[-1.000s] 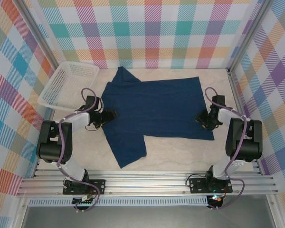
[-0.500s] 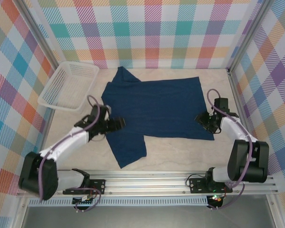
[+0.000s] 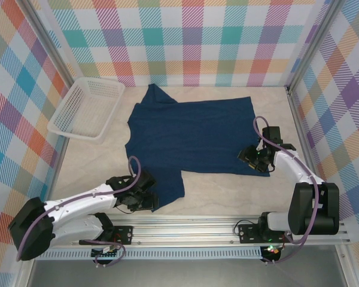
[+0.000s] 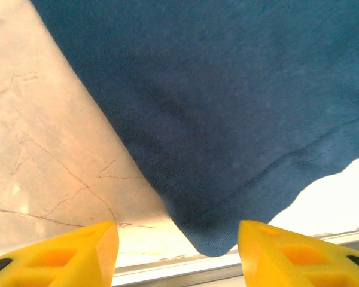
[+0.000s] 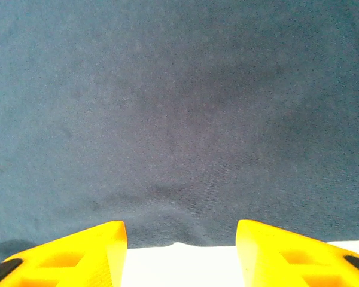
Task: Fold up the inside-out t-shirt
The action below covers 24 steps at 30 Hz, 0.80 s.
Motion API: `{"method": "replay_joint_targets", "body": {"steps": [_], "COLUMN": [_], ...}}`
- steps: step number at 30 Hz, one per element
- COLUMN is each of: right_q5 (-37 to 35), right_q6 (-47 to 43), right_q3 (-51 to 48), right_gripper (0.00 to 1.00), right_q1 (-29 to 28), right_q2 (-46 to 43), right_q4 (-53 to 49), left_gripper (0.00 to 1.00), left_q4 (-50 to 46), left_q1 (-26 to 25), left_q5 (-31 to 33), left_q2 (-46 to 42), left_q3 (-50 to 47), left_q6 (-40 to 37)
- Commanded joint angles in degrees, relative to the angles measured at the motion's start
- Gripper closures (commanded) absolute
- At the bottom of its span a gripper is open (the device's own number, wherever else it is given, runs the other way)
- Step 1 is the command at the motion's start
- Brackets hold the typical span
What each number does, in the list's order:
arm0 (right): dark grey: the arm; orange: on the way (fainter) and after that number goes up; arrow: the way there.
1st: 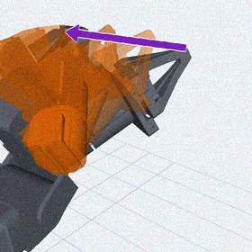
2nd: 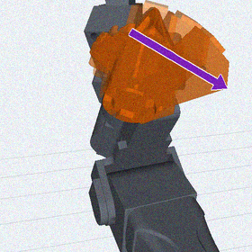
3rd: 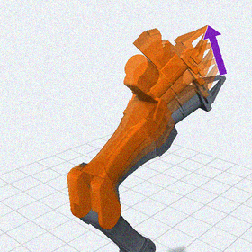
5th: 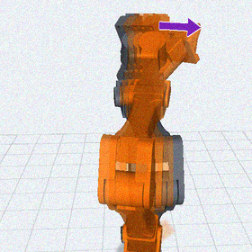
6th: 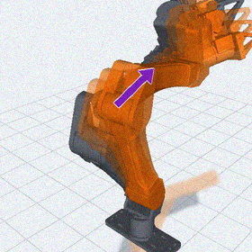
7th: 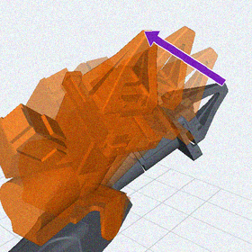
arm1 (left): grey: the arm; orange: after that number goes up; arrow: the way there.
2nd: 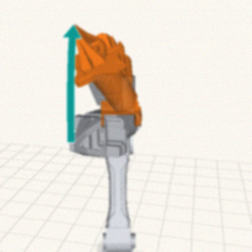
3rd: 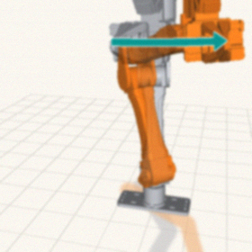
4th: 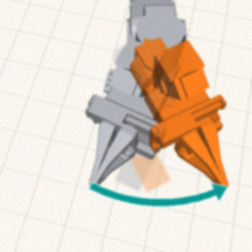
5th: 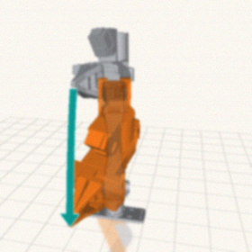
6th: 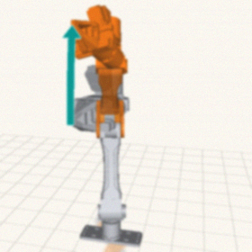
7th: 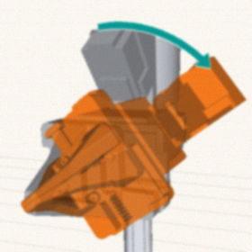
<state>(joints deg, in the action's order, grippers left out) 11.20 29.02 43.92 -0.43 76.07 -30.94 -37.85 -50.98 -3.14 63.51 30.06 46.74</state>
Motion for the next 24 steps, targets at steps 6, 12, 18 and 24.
{"method": "replay_joint_targets", "body": {"steps": [6,12,18,24], "right_q5": [0.9,-0.2,-2.7,-3.7], "right_q6": [-1.9,-2.2,-3.0,-3.2], "right_q3": [0.3,0.7,1.9,2.2], "right_gripper": [0.49,0.49,0.49,0.49], "right_q1": [-0.4,-0.4,-0.4,-0.4], "right_q2": [-0.7,-0.5,-0.2,1.0], "right_q4": [-0.2,-1.1,-2.5,-2.9], "left_gripper": [0.53,0.59,0.76,0.90], "left_q4": [-0.7,0.5,-1.3,-3.1], "left_q1": [-4.4,-6.4,-6.8,-6.8], "left_q5": [2.4,2.1,3.0,4.0], "left_q2": [8.6,12.7,12.1,10.0], "left_q3": [5.4,5.5,4.3,4.6], "left_q6": [-0.6,-0.3,-0.5,-1.6]}}
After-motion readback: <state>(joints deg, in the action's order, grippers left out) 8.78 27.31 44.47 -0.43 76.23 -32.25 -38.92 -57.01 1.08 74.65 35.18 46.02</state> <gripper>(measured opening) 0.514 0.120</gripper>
